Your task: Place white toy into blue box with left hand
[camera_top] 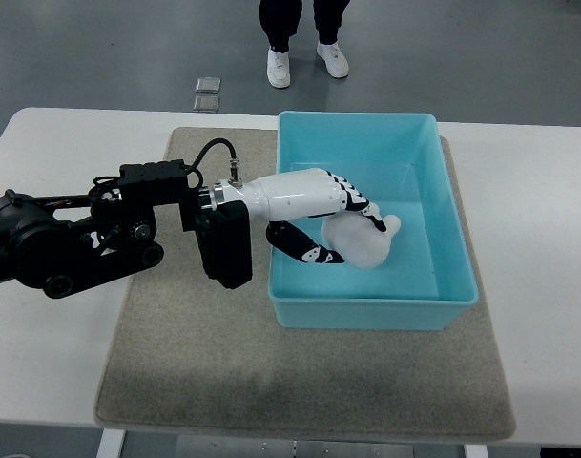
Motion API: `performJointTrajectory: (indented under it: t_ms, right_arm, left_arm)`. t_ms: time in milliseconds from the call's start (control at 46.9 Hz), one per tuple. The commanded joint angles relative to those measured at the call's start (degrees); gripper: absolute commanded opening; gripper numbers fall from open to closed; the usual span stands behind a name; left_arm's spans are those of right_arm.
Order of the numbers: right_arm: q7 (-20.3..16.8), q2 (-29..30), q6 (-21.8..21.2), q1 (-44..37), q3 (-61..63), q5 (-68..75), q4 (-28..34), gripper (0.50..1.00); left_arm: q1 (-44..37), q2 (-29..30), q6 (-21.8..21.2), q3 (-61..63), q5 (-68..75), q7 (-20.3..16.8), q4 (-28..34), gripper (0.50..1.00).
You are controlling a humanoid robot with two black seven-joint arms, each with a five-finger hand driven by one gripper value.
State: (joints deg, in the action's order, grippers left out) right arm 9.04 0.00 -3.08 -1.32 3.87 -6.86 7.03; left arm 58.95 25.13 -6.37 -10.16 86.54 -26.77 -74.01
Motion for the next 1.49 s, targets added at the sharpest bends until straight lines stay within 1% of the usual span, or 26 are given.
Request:
performJointTrajectory:
  t_ms: [0,171,277,384,448,555,789,896,960,1131,1237,1301,1365,1472]
  right_arm:
    - [-0.07,0.0,0.0,0.0,0.0,0.0,0.0,0.936]
    - [0.01,0.0,0.0,0.0,0.0,0.0,0.0,0.936]
    - [0.01,0.0,0.0,0.0,0.0,0.0,0.0,0.936]
    - [0.01,0.0,0.0,0.0,0.0,0.0,0.0,0.936]
    - [0.01,0.0,0.0,0.0,0.0,0.0,0.0,0.936]
    - [0.01,0.0,0.0,0.0,0.0,0.0,0.0,0.936]
    - [0.01,0.0,0.0,0.0,0.0,0.0,0.0,0.936]
    - [0.01,0.0,0.0,0.0,0.0,0.0,0.0,0.936]
    - [0.01,0.0,0.0,0.0,0.0,0.0,0.0,0.936]
    - [0.01,0.0,0.0,0.0,0.0,0.0,0.0,0.936]
    - [0.01,0.0,0.0,0.0,0.0,0.0,0.0,0.936]
    - [0.01,0.0,0.0,0.0,0.0,0.0,0.0,0.936]
    - [0.01,0.0,0.0,0.0,0.0,0.0,0.0,0.936]
    - [-0.07,0.0,0.0,0.0,0.0,0.0,0.0,0.936]
  left_arm:
    - [-0.5,-0.08,-0.04,-0.04,-0.14,-0.04,0.0,0.994]
    - [-0.85,-0.08,0.13,0.05,-0.32,-0.04,-0.08,0.994]
    - [-0.94,0.18,-0.74,-0.3,-1.11,-0.04,-0.08,0.994]
    - [-0.94,0.53,-1.97,-1.36,-7.07,-0.04,0.0,0.994]
    - [-0.94,0.88,-3.12,-3.2,-14.71,-0.04,0.27,0.994]
    - [-0.94,2.11,-3.47,-5.75,-31.57,-0.03,2.46,0.992]
    - [-1.12,3.61,-2.15,-7.95,-74.03,0.05,10.72,0.994]
    - [-2.61,4.48,-1.89,-7.6,-83.45,0.05,12.48,0.999]
    - [-3.22,5.1,-0.4,-7.6,-85.4,-0.04,13.27,1.0]
    - [-4.11,5.63,7.51,-8.04,-88.9,0.05,18.19,1.0]
    - [-4.54,5.72,13.48,-8.04,-96.45,0.14,21.18,1.0]
    - [-5.25,5.72,16.12,-8.04,-102.25,0.14,22.15,1.0]
    - [-5.6,5.89,17.18,-7.95,-107.18,0.23,22.59,1.0]
    - [-6.48,5.89,17.01,-7.95,-110.62,0.58,22.59,1.0]
